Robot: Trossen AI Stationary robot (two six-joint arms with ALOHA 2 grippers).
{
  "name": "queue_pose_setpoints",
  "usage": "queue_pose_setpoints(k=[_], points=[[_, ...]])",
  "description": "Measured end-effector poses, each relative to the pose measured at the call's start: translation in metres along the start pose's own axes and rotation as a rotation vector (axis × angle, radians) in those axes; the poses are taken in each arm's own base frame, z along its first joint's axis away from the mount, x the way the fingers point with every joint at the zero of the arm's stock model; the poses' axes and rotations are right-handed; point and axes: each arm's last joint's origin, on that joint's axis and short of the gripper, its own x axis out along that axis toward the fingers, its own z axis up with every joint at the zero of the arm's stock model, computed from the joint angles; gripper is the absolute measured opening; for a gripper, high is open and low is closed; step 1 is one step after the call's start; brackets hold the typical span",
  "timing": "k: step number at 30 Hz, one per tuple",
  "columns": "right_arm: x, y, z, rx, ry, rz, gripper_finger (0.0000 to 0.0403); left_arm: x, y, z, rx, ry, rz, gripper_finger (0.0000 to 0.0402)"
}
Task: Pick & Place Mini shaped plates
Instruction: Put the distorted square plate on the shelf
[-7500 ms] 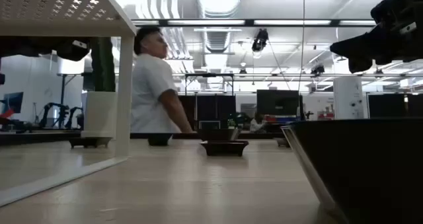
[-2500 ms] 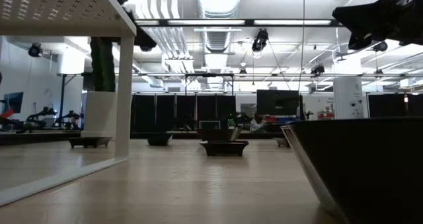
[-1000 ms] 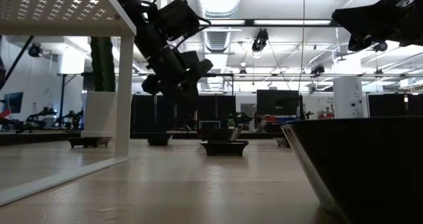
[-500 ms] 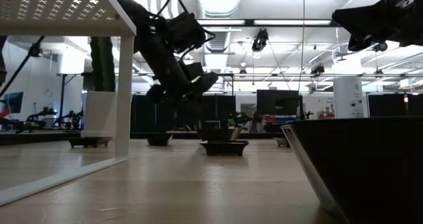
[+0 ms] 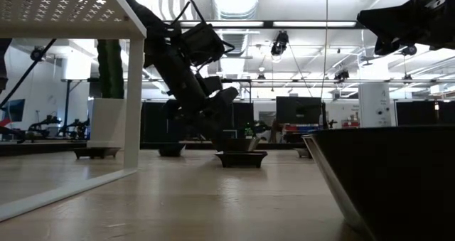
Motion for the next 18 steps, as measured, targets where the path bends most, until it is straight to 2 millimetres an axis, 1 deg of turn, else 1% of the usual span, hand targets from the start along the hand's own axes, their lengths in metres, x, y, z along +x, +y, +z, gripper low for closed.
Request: queue_pose_setpoints(k=[3,6,10,16,18], points=[[0.0000,0.0000,-0.0001,0.000,0.000,0.000,0.0034,0.0001,0.0001,-0.0003,0.001,0.001,0.000,0.0096],[0.0000,0.0000,-0.0001,0.000,0.000,0.000,0.0034,0.0001,0.0004,-0.0004,0.001,0.001,0.001,0.0086],[0.0000,0.0000,-0.0001,0.000,0.000,0.000,0.0034,0.0004,0.0009,-0.0016,0.003,0.005,0.002,0.0060],[0.0000,0.0000,0.0000,0.000,0.000,0.000,0.0034,0.0005,0.0008,-0.0022,0.009,0.014,-0.010,0.0009],[0.0000,0.0000,0.0000,0.000,0.000,0.000,0.0034,0.0005,0.0007,-0.0022,0.009,0.013,-0.010,0.0004]])
